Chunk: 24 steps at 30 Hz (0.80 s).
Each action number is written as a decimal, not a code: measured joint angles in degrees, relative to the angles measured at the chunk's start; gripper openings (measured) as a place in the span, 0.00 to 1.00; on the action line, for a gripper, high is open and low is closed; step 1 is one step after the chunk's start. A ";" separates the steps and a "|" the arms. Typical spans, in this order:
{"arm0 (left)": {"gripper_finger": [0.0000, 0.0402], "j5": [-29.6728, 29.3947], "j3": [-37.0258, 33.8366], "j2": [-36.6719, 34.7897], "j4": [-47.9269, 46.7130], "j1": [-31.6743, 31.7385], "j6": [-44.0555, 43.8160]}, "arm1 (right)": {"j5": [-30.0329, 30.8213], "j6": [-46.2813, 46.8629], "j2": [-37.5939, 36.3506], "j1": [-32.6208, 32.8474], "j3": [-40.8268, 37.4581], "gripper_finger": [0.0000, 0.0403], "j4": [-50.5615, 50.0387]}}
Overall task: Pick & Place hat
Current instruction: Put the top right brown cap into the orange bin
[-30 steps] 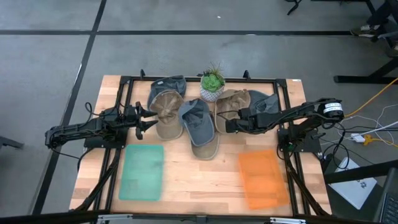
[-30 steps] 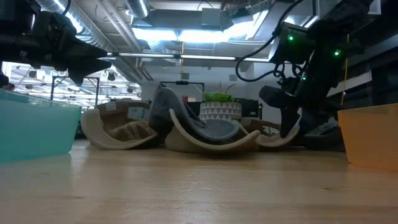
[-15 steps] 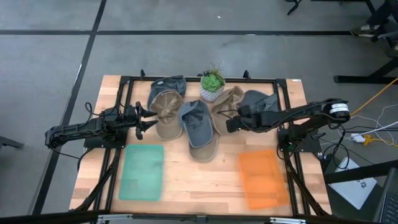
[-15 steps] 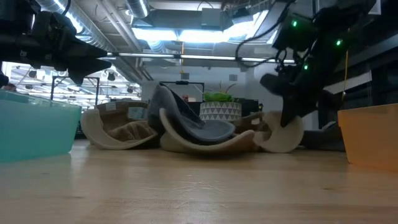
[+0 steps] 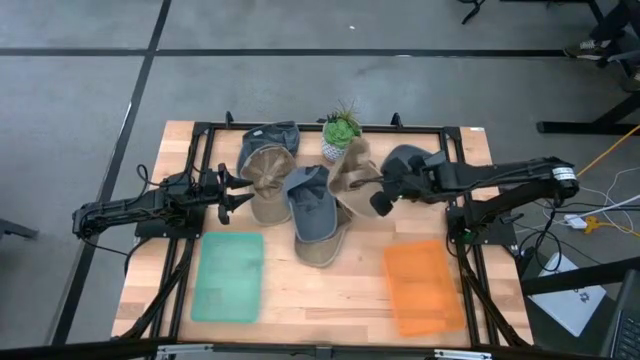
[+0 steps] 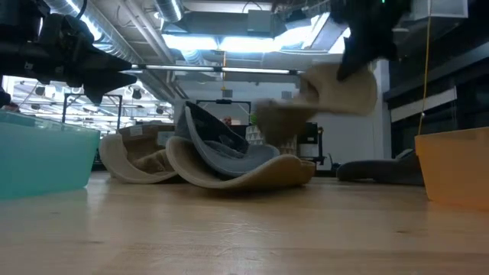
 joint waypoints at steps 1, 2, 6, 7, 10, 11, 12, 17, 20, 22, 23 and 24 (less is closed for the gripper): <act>0.49 0.01 0.00 0.00 0.00 0.01 0.58 | 0.05 -3.45 0.27 0.78 2.12 0.03 -1.07; 0.49 0.02 0.01 0.00 0.00 0.00 0.94 | 0.17 -7.10 0.57 1.65 4.10 0.03 -2.26; 0.49 0.01 0.01 0.00 0.00 0.00 1.09 | 1.64 -26.29 1.63 6.68 10.35 0.03 -3.87; 0.49 0.02 0.01 0.00 0.00 -0.01 1.11 | 3.44 -30.67 1.93 8.18 11.49 0.03 -4.11; 0.49 0.02 -0.01 0.00 0.02 0.00 1.09 | 12.53 -41.54 3.13 12.54 14.61 0.03 -4.02; 0.49 0.02 0.01 0.00 0.02 0.01 1.09 | 16.71 -44.48 3.58 13.94 15.37 0.03 -3.91; 0.49 0.02 -0.01 0.00 0.02 0.00 1.06 | 21.20 -47.38 4.07 15.24 16.07 0.03 -3.62; 0.49 0.04 0.01 0.00 0.11 0.00 -7.49 | 42.26 -57.32 6.83 19.64 16.95 0.05 0.67; 0.49 0.00 -0.01 0.00 0.23 0.01 -12.70 | 50.84 -60.74 8.52 20.44 16.95 0.05 4.27; 0.49 -0.08 -0.01 0.00 0.40 0.01 -14.57 | 54.49 -62.50 9.60 20.61 16.97 0.04 6.43; 0.49 -0.31 0.00 0.00 0.44 -0.01 -15.03 | 55.31 -63.42 10.06 20.61 16.97 0.03 7.28; 0.49 -0.76 -0.01 0.00 0.58 -0.01 -15.37 | 55.50 -64.34 10.42 20.61 16.97 0.03 7.72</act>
